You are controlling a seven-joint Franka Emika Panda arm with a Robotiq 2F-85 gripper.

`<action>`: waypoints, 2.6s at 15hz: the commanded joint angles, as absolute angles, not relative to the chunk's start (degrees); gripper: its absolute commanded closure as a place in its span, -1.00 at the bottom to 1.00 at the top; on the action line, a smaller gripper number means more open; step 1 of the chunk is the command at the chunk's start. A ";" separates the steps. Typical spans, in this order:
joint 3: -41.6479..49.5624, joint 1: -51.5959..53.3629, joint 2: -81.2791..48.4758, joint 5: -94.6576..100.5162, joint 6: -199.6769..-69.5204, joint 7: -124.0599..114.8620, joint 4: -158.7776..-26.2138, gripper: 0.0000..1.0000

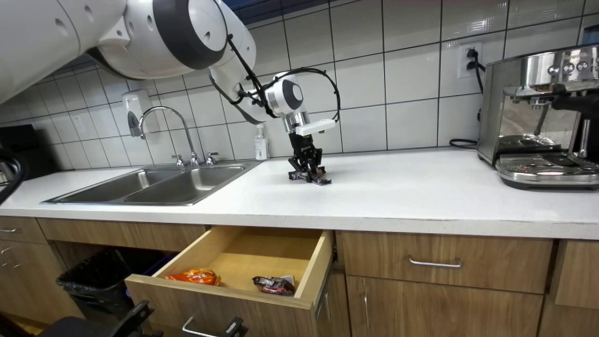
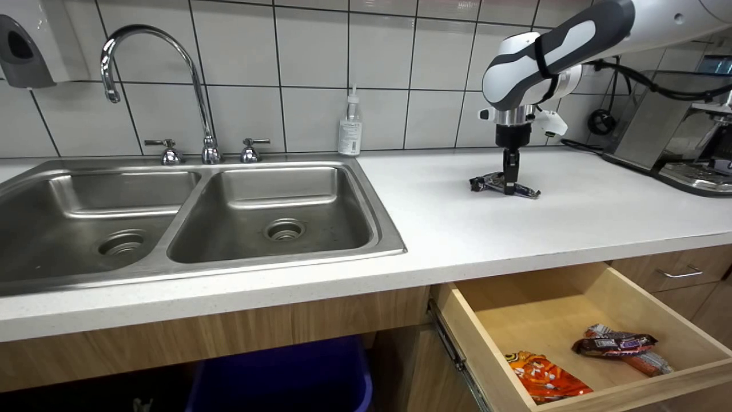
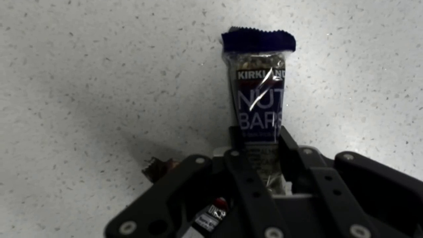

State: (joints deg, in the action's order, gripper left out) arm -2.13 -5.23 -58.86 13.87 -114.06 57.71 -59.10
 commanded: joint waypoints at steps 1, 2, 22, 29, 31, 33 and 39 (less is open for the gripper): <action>-2.58 -5.65 -57.22 12.71 -114.77 60.00 -59.90 0.85; -2.58 -5.62 -56.48 12.79 -115.60 59.85 -60.91 0.85; -2.87 -4.24 -36.09 14.92 -135.20 58.32 -96.29 0.85; -2.37 -3.63 -28.11 16.80 -139.87 57.86 -108.88 0.85; -2.28 -3.42 -25.96 17.61 -140.79 57.78 -112.00 0.85; -2.16 -3.20 -23.91 18.45 -141.98 57.60 -115.09 0.85; -1.50 -2.24 -18.21 21.94 -145.58 56.10 -123.52 0.85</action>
